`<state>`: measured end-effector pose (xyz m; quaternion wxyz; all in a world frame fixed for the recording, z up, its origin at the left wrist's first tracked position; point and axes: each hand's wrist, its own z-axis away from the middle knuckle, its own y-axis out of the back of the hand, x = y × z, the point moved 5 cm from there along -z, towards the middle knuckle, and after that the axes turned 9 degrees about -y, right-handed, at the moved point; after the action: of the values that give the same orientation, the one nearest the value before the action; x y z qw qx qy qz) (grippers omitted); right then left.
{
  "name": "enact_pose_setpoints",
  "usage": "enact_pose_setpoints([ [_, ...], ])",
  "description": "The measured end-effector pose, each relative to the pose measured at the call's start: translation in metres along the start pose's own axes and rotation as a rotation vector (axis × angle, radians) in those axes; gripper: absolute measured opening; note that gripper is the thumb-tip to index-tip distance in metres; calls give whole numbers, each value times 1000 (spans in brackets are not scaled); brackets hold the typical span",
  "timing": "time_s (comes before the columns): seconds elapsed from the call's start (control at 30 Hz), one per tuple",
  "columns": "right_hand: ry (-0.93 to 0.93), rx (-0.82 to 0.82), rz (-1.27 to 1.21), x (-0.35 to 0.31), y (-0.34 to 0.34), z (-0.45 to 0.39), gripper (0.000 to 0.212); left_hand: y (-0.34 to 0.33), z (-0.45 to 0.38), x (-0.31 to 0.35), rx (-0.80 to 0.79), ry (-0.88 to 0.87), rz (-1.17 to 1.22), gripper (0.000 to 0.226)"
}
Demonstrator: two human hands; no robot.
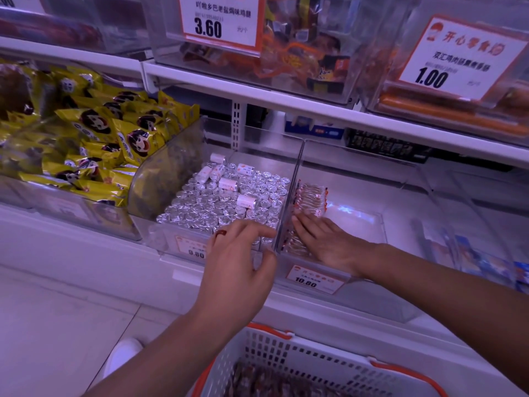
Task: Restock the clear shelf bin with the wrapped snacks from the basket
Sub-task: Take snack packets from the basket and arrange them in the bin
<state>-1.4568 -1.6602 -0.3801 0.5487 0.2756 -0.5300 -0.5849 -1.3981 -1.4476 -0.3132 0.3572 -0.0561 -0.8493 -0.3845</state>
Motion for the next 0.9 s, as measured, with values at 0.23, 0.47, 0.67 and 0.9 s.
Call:
enact_pose_setpoints([
  [0.23,-51,19,18,0,3,-1,74,-2,0,1,-17,6,-16,27],
  [0.47,-39,36,-28,0,8,2,80,-2,0,0,-4,-11,-16,24],
  [0.67,7,109,-127,7,19,14,98,2,1,3,43,-24,36,27],
  [0.9,-208,693,-727,37,65,105,43,5,18,28,166,-322,45,28],
])
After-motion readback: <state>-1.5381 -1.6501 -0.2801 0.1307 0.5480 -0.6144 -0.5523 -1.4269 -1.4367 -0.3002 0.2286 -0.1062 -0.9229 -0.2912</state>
